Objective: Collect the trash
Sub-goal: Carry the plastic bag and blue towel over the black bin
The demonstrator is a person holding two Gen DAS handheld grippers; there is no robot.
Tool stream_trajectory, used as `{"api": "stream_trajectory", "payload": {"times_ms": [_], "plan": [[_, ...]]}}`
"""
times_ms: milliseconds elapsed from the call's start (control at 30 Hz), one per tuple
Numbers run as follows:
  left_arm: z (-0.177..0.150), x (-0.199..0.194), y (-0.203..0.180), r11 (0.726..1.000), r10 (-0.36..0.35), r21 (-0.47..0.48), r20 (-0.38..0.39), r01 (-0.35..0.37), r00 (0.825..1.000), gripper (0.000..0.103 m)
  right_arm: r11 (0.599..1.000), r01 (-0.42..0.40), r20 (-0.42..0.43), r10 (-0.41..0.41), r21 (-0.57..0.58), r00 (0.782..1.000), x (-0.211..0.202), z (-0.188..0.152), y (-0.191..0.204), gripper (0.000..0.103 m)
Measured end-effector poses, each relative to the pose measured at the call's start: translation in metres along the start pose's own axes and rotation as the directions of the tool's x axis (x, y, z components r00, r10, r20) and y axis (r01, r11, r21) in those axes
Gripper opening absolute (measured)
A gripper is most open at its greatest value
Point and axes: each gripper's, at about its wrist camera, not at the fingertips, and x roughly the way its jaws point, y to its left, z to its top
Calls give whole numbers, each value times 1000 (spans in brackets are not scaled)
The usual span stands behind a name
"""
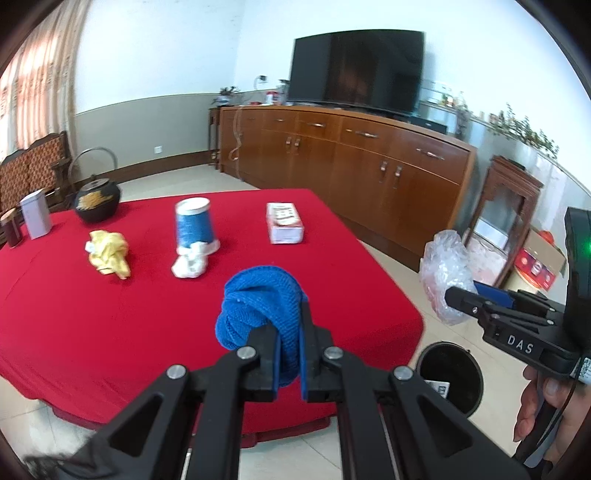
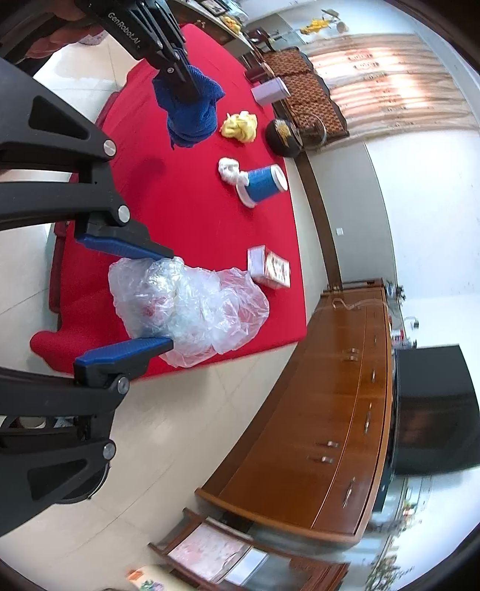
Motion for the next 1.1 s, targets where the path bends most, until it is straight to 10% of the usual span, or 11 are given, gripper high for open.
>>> {"api": "stream_trajectory", "payload": {"times_ms": [667,1100], "plan": [[-6,21,-101,979,-170,112,-40,173,985,8,981,154,-21,-153,118,988,-48,-43,-106,43],[-31,53,-182,935,-296,162,-139,317,945,8,948,262,-102,-247,181,964,-58,-89,-181,43]]}}
